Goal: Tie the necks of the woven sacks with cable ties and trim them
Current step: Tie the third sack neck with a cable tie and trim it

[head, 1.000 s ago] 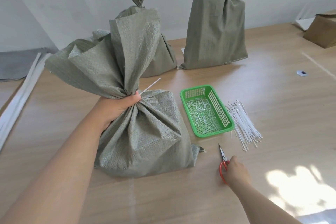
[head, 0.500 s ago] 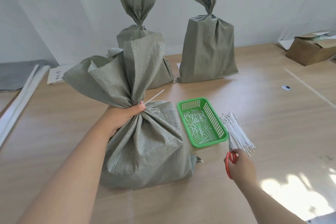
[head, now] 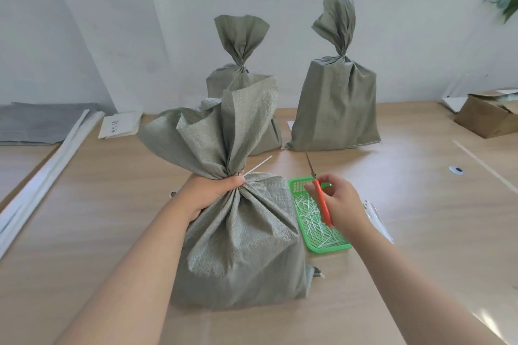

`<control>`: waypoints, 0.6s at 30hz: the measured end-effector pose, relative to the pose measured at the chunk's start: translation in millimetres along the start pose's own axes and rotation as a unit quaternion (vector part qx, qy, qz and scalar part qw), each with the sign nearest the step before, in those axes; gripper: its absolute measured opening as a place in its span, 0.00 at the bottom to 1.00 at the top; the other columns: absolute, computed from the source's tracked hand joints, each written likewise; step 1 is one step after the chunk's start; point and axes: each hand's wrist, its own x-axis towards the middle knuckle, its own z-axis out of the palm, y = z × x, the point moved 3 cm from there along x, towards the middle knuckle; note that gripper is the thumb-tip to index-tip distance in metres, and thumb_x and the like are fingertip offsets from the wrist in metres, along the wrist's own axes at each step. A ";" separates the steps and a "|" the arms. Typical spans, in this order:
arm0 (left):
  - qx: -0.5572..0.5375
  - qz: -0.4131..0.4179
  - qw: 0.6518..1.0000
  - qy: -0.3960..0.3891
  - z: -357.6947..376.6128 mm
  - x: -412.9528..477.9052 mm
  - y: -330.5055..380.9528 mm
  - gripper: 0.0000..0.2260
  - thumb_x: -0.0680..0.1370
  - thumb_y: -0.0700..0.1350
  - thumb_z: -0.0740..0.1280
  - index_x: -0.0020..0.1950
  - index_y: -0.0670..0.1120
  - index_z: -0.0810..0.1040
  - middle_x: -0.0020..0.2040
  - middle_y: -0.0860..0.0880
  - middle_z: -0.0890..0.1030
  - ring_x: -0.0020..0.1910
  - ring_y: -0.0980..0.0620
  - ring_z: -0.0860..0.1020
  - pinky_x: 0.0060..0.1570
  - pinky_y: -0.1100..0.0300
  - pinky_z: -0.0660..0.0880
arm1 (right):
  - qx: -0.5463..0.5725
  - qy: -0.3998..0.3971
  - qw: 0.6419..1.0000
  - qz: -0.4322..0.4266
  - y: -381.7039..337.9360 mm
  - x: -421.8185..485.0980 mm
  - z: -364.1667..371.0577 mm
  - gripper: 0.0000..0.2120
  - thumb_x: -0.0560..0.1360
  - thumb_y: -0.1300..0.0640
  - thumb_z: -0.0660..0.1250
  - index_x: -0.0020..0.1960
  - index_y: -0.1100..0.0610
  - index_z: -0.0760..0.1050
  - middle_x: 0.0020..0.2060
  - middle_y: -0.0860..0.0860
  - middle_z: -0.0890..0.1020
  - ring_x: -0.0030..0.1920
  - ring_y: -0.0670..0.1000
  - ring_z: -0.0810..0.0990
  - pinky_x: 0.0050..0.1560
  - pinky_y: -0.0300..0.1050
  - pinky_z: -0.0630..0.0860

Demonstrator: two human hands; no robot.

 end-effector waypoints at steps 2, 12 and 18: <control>0.001 0.004 1.000 0.012 -3.0 -0.6 1.6 0.24 0.61 0.53 0.83 0.54 0.49 0.86 0.52 0.53 0.87 0.56 0.53 0.84 0.65 0.47 0.76 | 0.011 -0.028 1.000 -0.002 -19.1 -1.5 4.9 0.11 0.72 0.45 0.73 0.46 0.51 0.78 0.26 0.51 0.76 0.24 0.52 0.71 0.26 0.45 0.68; 0.026 0.026 0.998 0.052 -5.0 -3.3 5.4 0.21 0.61 0.52 0.80 0.52 0.50 0.86 0.49 0.54 0.87 0.53 0.54 0.84 0.62 0.47 0.78 | 0.033 -0.245 0.965 0.093 -87.3 -31.6 32.9 0.13 0.78 0.48 0.68 0.49 0.59 0.76 0.29 0.58 0.75 0.21 0.53 0.72 0.22 0.40 0.70; 0.035 0.047 0.996 0.070 -4.3 -3.2 4.4 0.16 0.64 0.49 0.78 0.51 0.50 0.86 0.48 0.55 0.87 0.52 0.56 0.84 0.60 0.52 0.79 | -0.012 -0.287 0.948 0.139 -90.0 -41.4 43.7 0.17 0.78 0.44 0.67 0.48 0.60 0.75 0.29 0.56 0.75 0.22 0.52 0.74 0.23 0.39 0.72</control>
